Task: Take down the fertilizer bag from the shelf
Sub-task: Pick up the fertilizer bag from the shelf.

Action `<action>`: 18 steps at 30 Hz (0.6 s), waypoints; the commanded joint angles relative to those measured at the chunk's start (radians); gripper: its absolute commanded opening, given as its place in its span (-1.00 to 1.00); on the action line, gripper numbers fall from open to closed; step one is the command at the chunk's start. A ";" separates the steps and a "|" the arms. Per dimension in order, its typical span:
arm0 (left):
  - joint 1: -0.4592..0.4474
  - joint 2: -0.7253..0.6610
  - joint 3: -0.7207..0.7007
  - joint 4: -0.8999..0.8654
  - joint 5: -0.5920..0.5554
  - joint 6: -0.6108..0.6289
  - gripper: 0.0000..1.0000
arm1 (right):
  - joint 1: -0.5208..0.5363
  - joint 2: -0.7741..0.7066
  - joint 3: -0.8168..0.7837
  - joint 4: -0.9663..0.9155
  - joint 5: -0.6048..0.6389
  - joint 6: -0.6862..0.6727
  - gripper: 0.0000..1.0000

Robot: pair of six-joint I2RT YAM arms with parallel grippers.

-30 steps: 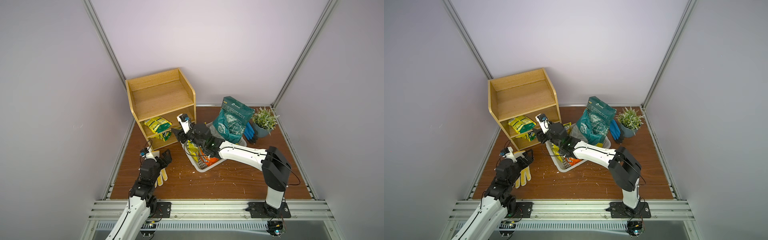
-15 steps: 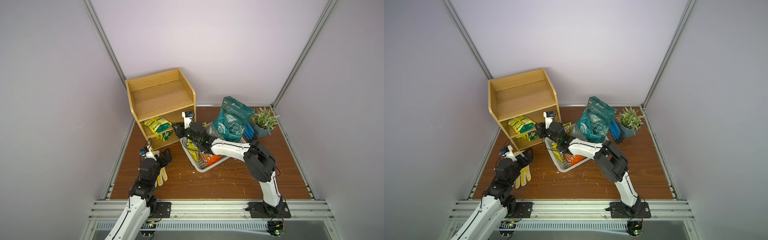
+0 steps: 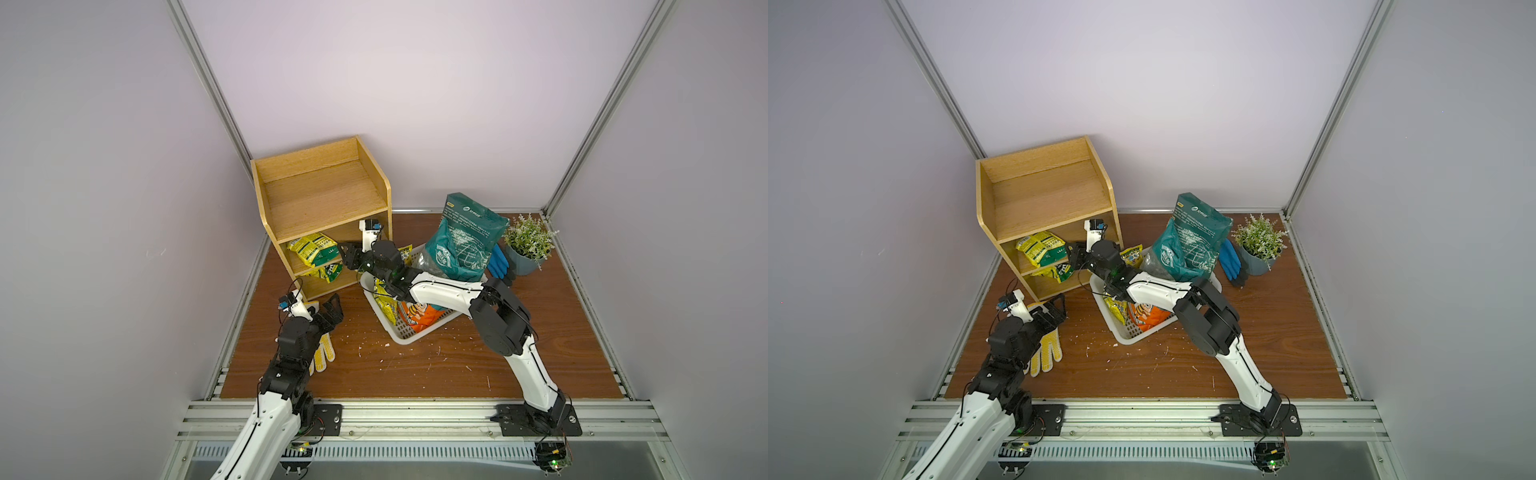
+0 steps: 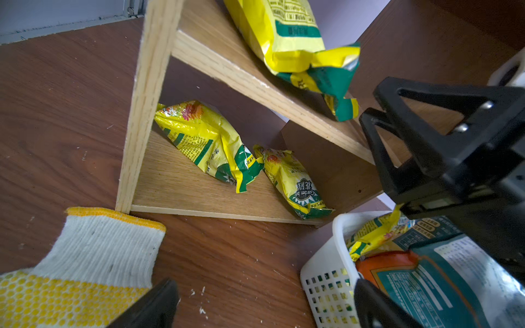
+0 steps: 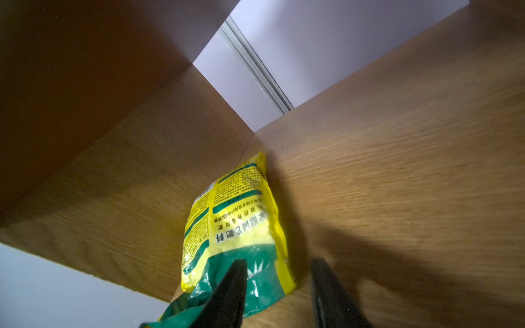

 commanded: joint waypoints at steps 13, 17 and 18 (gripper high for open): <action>0.012 -0.024 -0.004 -0.010 -0.033 0.014 1.00 | 0.040 0.024 0.078 -0.016 -0.097 0.078 -0.09; 0.012 -0.029 -0.005 -0.014 -0.035 0.012 1.00 | 0.043 0.043 0.099 -0.030 -0.104 0.080 -0.11; 0.012 -0.029 -0.006 -0.014 -0.035 0.013 1.00 | 0.042 0.048 0.107 -0.034 -0.111 0.082 -0.14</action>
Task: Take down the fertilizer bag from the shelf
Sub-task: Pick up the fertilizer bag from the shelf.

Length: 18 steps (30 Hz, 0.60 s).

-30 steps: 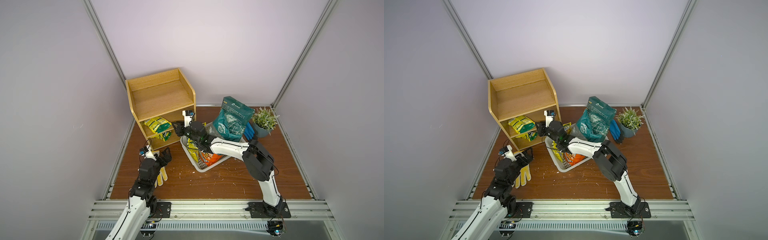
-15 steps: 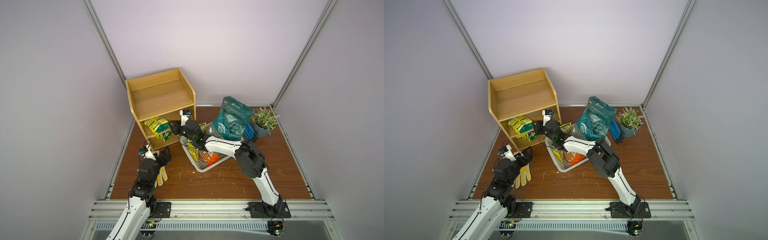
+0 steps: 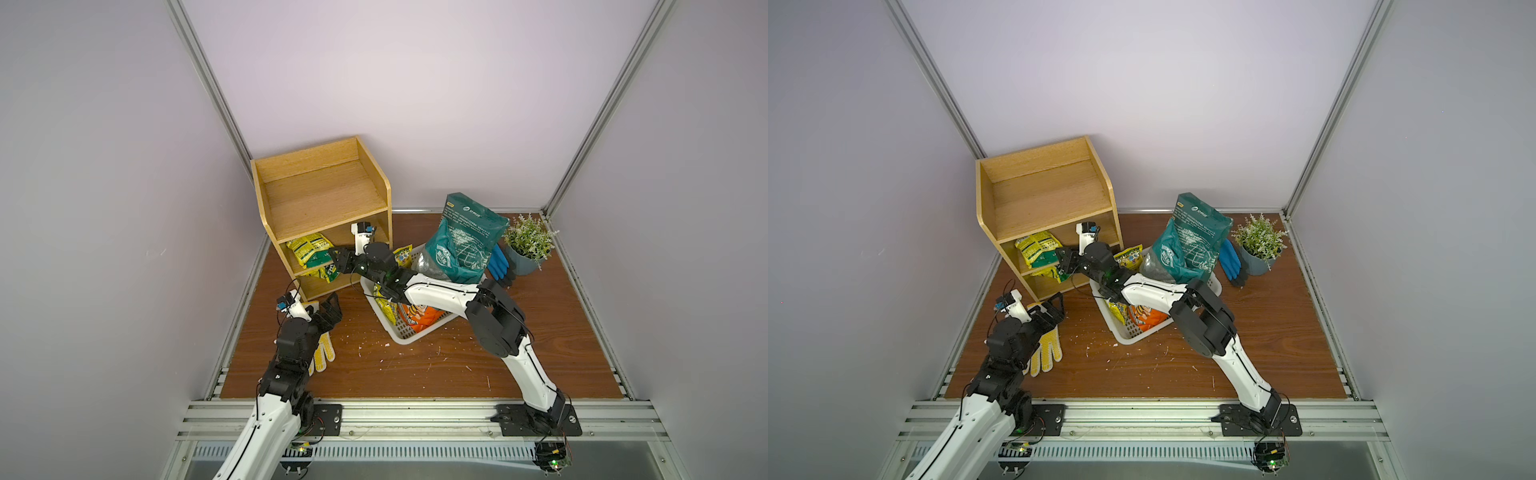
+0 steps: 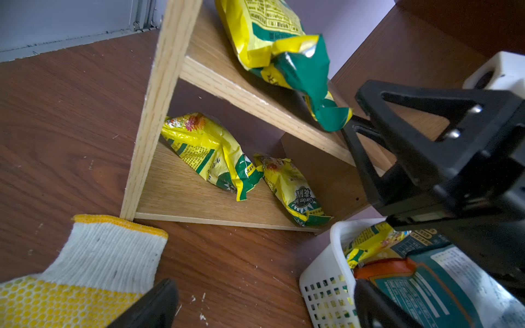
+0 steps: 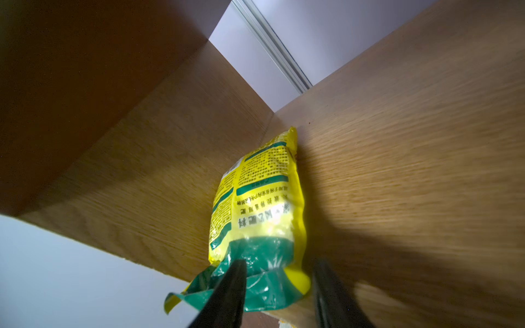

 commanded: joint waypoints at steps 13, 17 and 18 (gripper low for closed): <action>0.012 -0.016 -0.007 -0.015 -0.025 0.012 1.00 | 0.011 0.010 0.074 -0.003 -0.030 -0.012 -1.00; 0.012 -0.021 -0.007 -0.019 -0.031 0.012 1.00 | 0.004 -0.051 0.022 0.073 -0.035 -0.042 -1.00; 0.014 -0.023 -0.007 -0.019 -0.032 0.012 1.00 | 0.003 -0.072 0.006 0.098 -0.038 -0.054 -1.00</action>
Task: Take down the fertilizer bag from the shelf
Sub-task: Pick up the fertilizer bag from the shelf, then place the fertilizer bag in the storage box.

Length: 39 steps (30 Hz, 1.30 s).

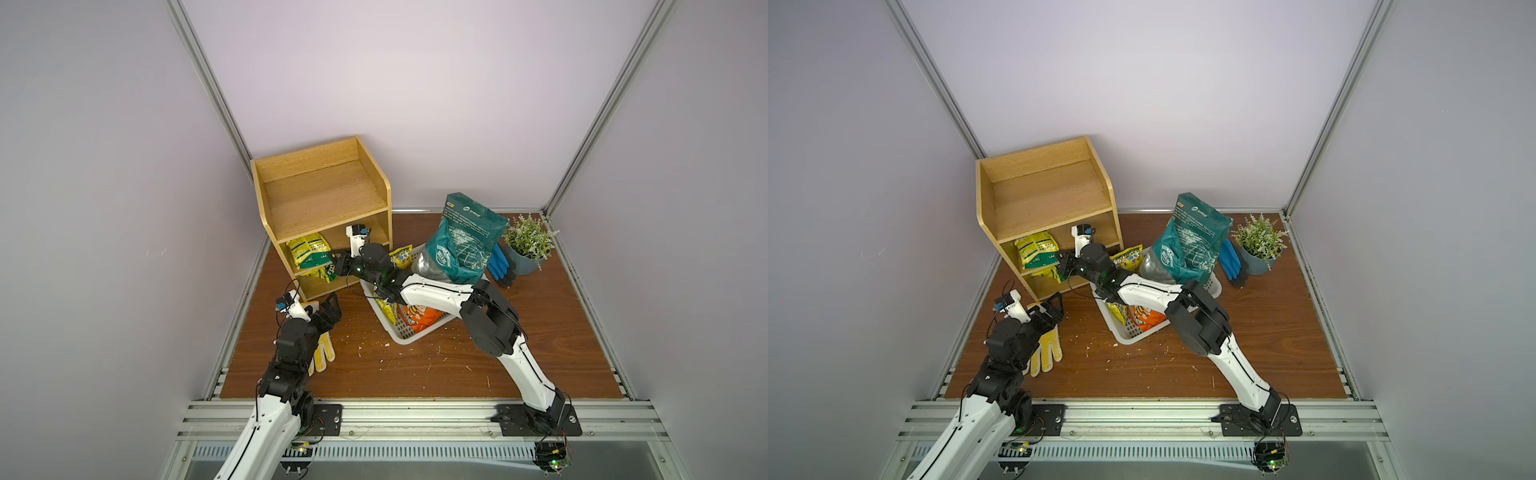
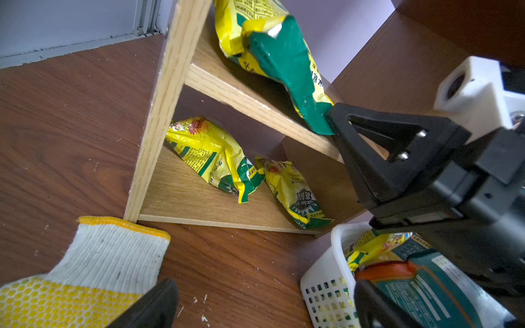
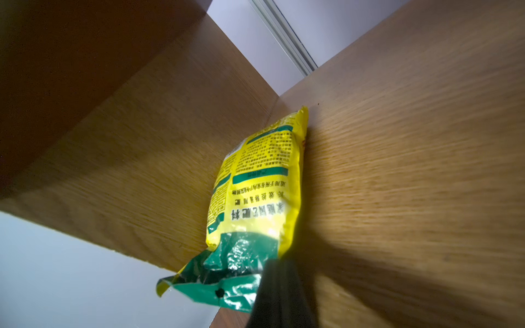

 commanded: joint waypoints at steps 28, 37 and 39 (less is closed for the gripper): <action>0.012 0.002 0.009 -0.005 -0.018 0.012 1.00 | -0.045 -0.821 -0.581 -0.009 -0.024 -0.293 -1.00; 0.012 0.191 0.130 0.111 0.007 0.131 1.00 | -0.010 -1.008 -0.658 -0.334 -0.059 -0.310 -1.00; 0.013 0.293 0.199 0.124 0.037 0.190 1.00 | -0.010 -1.019 -0.650 -0.424 -0.078 -0.340 -1.00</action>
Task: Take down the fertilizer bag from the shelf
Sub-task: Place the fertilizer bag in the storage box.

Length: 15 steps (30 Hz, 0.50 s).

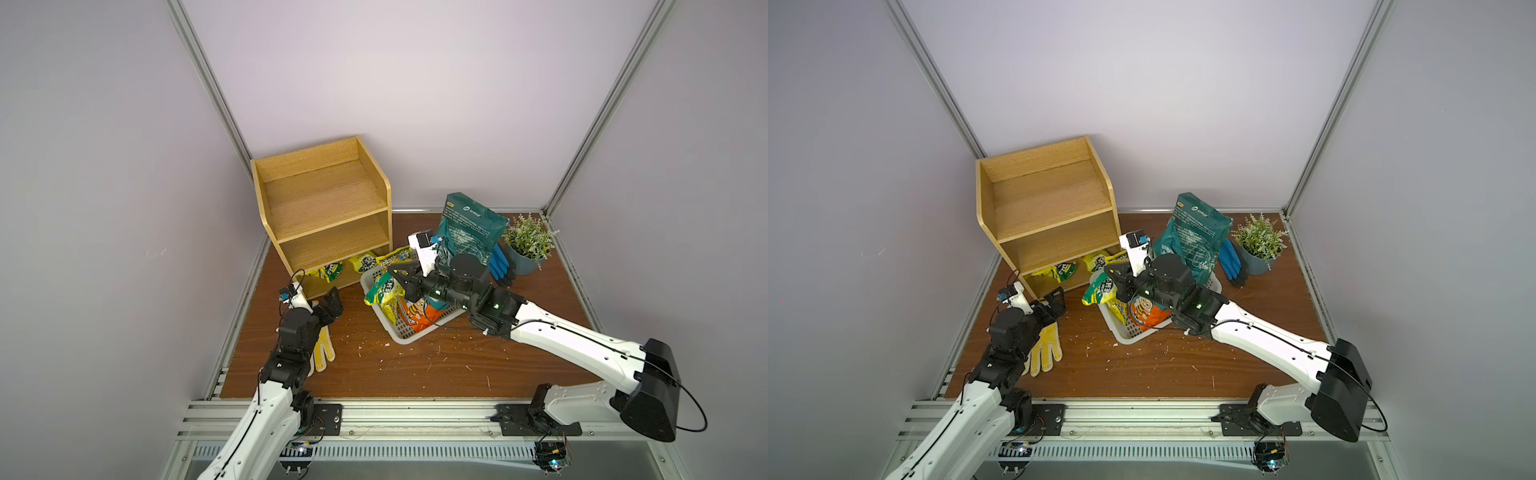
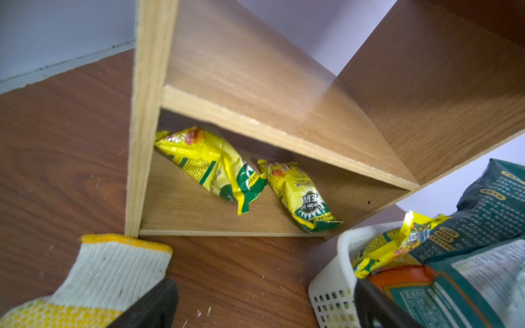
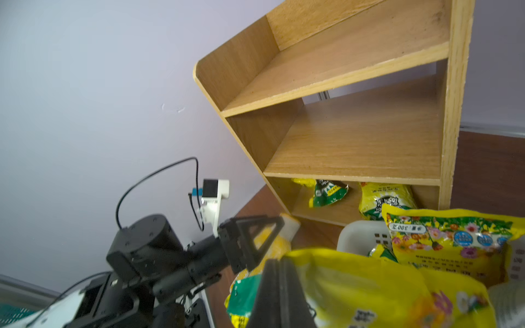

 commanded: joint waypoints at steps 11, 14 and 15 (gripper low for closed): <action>0.018 0.274 0.206 0.084 0.088 0.187 1.00 | -0.057 0.087 0.133 -0.481 -0.025 -0.379 -1.00; 0.018 0.196 0.158 0.117 0.044 0.186 1.00 | -0.095 0.141 0.136 -0.565 0.062 -0.440 -1.00; 0.018 0.171 0.151 0.116 0.024 0.191 1.00 | -0.102 0.154 0.135 -0.585 0.114 -0.450 -1.00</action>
